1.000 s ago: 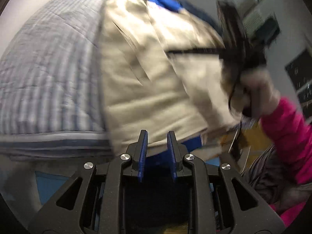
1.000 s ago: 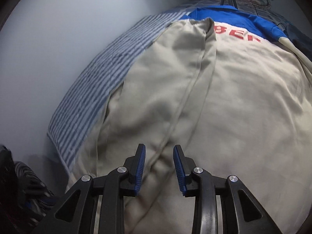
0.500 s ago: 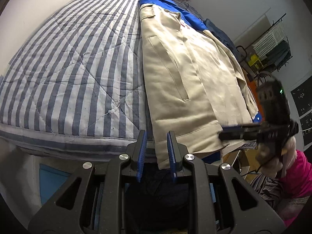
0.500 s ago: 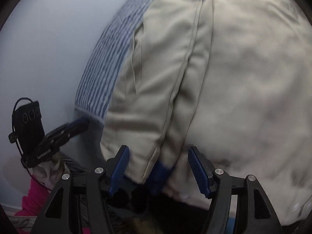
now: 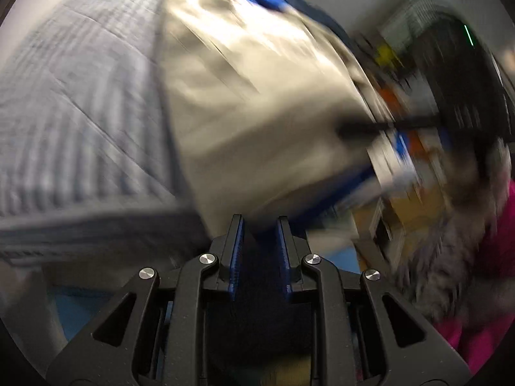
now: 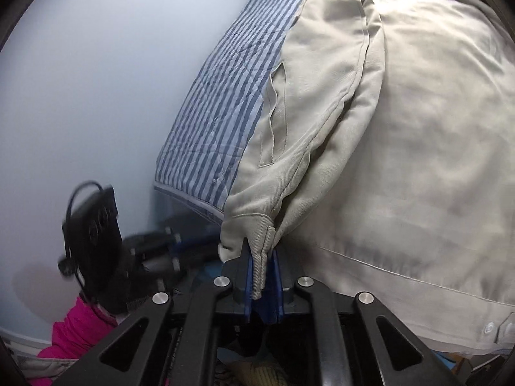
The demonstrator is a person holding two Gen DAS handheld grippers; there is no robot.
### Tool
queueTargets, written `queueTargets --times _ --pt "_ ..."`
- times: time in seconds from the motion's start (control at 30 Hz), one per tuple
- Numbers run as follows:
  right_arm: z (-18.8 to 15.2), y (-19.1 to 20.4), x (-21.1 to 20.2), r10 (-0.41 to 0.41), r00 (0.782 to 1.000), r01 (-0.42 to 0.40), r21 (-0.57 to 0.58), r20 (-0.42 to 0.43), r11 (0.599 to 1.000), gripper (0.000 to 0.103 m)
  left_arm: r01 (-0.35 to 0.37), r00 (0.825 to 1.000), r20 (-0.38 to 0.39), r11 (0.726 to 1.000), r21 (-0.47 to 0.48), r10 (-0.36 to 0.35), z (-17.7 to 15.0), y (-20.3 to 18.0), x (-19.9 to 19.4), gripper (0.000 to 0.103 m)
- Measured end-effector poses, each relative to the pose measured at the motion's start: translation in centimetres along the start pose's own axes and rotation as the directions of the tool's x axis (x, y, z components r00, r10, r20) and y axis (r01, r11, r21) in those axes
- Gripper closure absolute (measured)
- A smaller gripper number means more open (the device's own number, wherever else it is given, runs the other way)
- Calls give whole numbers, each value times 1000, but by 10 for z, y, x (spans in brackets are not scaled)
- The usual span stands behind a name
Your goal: Fold large clothes
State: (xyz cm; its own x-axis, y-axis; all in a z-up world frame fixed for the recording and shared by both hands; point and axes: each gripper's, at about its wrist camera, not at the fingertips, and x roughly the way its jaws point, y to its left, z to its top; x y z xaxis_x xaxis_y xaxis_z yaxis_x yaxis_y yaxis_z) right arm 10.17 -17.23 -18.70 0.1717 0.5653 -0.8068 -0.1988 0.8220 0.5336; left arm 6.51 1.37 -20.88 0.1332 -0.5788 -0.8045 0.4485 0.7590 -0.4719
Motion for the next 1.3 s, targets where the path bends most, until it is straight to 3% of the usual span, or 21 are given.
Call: queueTargets --times 0.07,0.13,0.27,0.37,0.43,0.47,0.5,0.53,0.63,0.73,0.8,0.87,0.93,1.0,1.1,1.17,1.2,1.23,1.3 --pt "-4 0 2 -21 1000 21 0 -1 1000 94 -1 999 -44 999 32 2 -13 -9 3 91" --pt "-9 -1 4 -19 1000 19 5 -1 1000 94 3 1000 -24 1000 24 -2 -18 -10 -7 91" --pt "-10 -17 3 26 1000 -26 70 0 997 94 -35 990 134 997 -69 44 -4 9 -44 91" --pt "-10 -18 6 21 1000 -21 66 -7 998 94 -37 982 179 987 -159 66 17 27 -45 91" --pt "-10 -15 8 20 1000 -19 57 -9 998 94 -44 988 141 987 -152 66 30 32 -27 91" --pt "-9 -14 10 20 1000 -19 54 -10 998 94 -14 994 104 987 -159 31 35 37 -18 91" --pt "-8 -13 12 16 1000 -16 51 -11 999 94 24 999 36 985 -171 -18 34 40 -2 91" --pt "-8 -12 12 14 1000 -13 48 -11 999 94 19 1000 -15 988 -152 -22 29 38 8 91" --pt "-7 -14 10 13 1000 -12 44 -13 999 94 -45 986 -160 999 -27 40 4 17 28 91" --pt "-5 -14 8 11 1000 -11 30 -5 1000 93 -55 992 -117 998 -32 51 -4 14 13 91" --pt "-8 -14 7 2 1000 -2 18 -2 1000 83 -66 998 -20 996 -57 65 1 18 -11 91" --pt "-11 -17 7 -31 1000 31 25 -3 999 57 -111 992 52 990 -84 115 5 27 -25 91" --pt "-13 -23 6 -48 999 48 52 3 997 30 -101 992 64 985 -138 111 11 41 -28 91" --pt "-19 -30 7 -32 999 31 91 5 995 25 -94 991 74 982 -163 107 11 51 -32 91" --pt "-27 -41 23 29 999 -22 159 -44 987 25 -79 991 91 983 -166 95 10 59 -40 91" --pt "-28 -48 37 71 995 -55 205 -70 977 31 -75 991 96 985 -157 91 11 64 -46 91" --pt "-27 -50 43 111 991 -91 227 -75 970 46 -72 991 99 985 -156 88 9 64 -45 91" --pt "-26 -51 48 146 986 -121 242 -86 963 70 -70 991 101 985 -157 86 10 61 -44 91" --pt "-23 -47 51 138 984 -111 222 -110 969 87 -61 991 105 986 -155 78 14 54 -39 91"
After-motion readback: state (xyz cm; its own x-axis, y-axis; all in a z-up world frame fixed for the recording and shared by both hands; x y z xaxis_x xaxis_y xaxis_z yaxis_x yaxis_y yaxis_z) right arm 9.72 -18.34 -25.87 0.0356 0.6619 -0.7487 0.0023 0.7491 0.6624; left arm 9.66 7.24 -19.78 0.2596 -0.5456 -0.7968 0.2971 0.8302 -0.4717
